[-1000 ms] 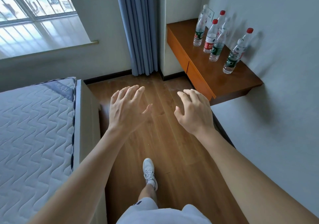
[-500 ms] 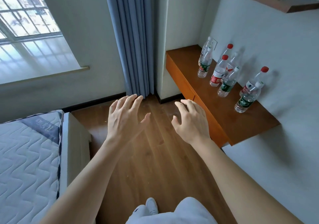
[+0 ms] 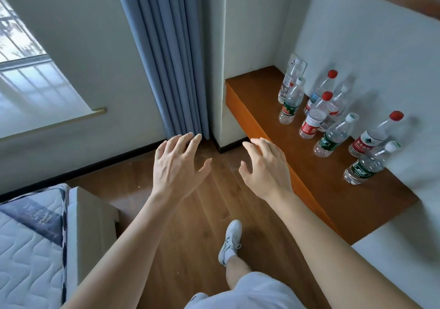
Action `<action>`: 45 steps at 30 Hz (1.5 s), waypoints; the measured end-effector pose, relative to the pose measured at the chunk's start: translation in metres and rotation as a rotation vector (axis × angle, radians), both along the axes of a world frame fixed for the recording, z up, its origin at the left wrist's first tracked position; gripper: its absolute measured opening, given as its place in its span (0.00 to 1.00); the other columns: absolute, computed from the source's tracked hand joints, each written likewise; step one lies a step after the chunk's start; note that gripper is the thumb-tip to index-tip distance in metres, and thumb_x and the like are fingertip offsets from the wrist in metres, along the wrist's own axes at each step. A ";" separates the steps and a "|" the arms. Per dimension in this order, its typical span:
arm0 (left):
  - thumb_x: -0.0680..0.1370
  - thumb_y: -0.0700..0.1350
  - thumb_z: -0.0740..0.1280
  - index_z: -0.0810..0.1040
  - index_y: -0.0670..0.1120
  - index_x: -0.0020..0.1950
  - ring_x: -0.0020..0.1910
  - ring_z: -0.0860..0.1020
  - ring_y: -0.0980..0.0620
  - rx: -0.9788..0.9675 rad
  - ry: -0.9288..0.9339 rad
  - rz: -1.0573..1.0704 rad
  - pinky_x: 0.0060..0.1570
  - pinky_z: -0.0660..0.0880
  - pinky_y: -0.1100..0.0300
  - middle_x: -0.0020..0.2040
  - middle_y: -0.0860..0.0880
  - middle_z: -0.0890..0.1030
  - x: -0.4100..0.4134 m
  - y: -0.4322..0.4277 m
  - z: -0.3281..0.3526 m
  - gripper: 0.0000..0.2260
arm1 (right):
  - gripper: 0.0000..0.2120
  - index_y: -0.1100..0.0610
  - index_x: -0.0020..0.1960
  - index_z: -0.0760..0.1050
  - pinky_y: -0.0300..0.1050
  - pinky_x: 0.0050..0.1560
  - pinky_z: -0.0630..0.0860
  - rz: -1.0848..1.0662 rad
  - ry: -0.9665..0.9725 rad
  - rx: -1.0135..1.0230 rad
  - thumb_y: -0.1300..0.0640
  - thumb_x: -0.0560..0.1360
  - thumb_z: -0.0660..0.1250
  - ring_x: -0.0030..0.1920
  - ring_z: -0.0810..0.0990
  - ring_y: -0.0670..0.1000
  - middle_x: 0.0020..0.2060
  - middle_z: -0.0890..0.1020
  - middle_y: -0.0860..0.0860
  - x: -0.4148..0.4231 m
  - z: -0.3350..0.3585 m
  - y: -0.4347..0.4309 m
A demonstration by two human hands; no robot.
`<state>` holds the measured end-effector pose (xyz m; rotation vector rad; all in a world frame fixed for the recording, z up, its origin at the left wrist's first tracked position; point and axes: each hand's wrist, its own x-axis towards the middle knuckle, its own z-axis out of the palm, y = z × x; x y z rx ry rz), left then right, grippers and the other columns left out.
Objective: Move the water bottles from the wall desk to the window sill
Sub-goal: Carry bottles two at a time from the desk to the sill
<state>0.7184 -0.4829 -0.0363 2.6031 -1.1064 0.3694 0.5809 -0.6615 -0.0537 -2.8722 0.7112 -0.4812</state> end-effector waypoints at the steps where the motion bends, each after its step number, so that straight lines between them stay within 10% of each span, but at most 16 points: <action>1: 0.75 0.63 0.61 0.72 0.51 0.71 0.68 0.72 0.48 0.009 0.004 -0.009 0.68 0.67 0.48 0.68 0.51 0.76 0.012 -0.012 -0.002 0.28 | 0.22 0.54 0.68 0.75 0.55 0.67 0.72 -0.002 0.002 0.008 0.47 0.76 0.64 0.69 0.74 0.56 0.66 0.78 0.55 0.012 -0.003 -0.012; 19: 0.77 0.64 0.61 0.68 0.53 0.74 0.71 0.71 0.47 0.121 0.108 -0.297 0.70 0.67 0.44 0.71 0.50 0.74 0.151 -0.279 -0.011 0.28 | 0.25 0.52 0.70 0.73 0.57 0.66 0.75 -0.264 -0.022 0.095 0.42 0.76 0.59 0.69 0.73 0.55 0.67 0.77 0.53 0.127 -0.002 -0.215; 38: 0.74 0.62 0.68 0.69 0.55 0.72 0.69 0.72 0.48 0.187 0.435 -0.706 0.65 0.72 0.43 0.70 0.52 0.75 0.176 -0.415 -0.075 0.29 | 0.25 0.51 0.70 0.71 0.40 0.64 0.67 -1.113 -0.100 0.334 0.47 0.75 0.70 0.65 0.77 0.51 0.65 0.79 0.50 0.093 -0.057 -0.217; 45: 0.68 0.67 0.70 0.66 0.52 0.74 0.66 0.75 0.45 0.178 0.644 -0.724 0.57 0.79 0.44 0.69 0.47 0.76 0.181 -0.460 -0.108 0.38 | 0.35 0.49 0.79 0.55 0.47 0.72 0.66 -1.264 -0.254 0.611 0.45 0.78 0.68 0.77 0.63 0.52 0.78 0.63 0.50 0.107 -0.080 -0.248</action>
